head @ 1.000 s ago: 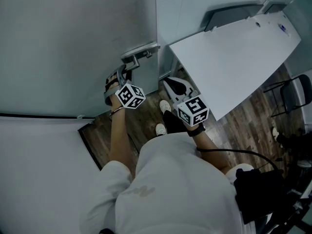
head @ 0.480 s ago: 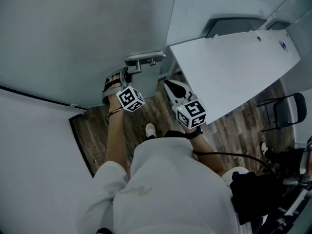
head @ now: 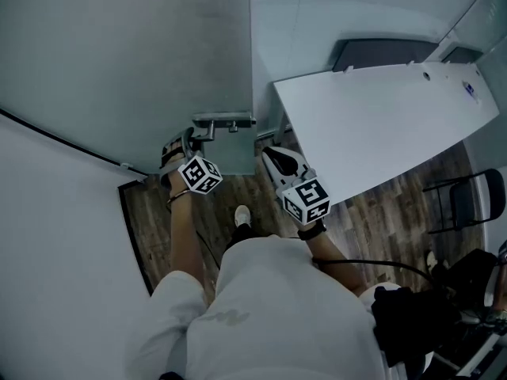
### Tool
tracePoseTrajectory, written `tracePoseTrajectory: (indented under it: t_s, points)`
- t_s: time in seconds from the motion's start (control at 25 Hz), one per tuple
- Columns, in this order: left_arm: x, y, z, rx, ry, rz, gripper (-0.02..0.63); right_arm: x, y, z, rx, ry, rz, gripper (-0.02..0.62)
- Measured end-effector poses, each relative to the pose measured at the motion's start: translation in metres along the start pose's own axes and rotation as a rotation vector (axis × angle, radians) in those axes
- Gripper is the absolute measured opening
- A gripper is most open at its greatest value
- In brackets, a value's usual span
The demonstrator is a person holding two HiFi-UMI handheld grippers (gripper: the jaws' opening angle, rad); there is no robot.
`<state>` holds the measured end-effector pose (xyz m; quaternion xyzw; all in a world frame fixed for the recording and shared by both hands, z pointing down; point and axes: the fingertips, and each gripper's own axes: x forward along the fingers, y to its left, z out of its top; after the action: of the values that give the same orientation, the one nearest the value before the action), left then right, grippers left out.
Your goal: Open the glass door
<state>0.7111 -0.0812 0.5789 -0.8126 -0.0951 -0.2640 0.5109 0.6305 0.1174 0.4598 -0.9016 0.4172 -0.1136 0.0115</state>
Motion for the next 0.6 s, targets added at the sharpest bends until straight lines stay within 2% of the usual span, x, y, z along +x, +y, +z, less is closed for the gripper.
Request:
tracePoseTrajectory:
  t_s: [0.16, 0.36, 0.48, 0.6]
  points:
    - [-0.029, -0.021, -0.012, -0.027, 0.052, 0.011, 0.13, -0.039, 0.004, -0.013, -0.038, 0.004, 0.017, 0.02]
    - [-0.06, -0.034, -0.029, -0.017, 0.118, 0.05, 0.13, -0.073, 0.028, -0.029, -0.12, 0.015, 0.074, 0.02]
    - [-0.08, -0.044, -0.037, -0.019, 0.108, 0.066, 0.132, -0.093, 0.041, -0.024, -0.11, -0.055, 0.1, 0.02]
    - [-0.101, -0.056, -0.049, -0.025, 0.126, 0.046, 0.14, -0.098, 0.052, -0.012, -0.102, -0.093, 0.159, 0.02]
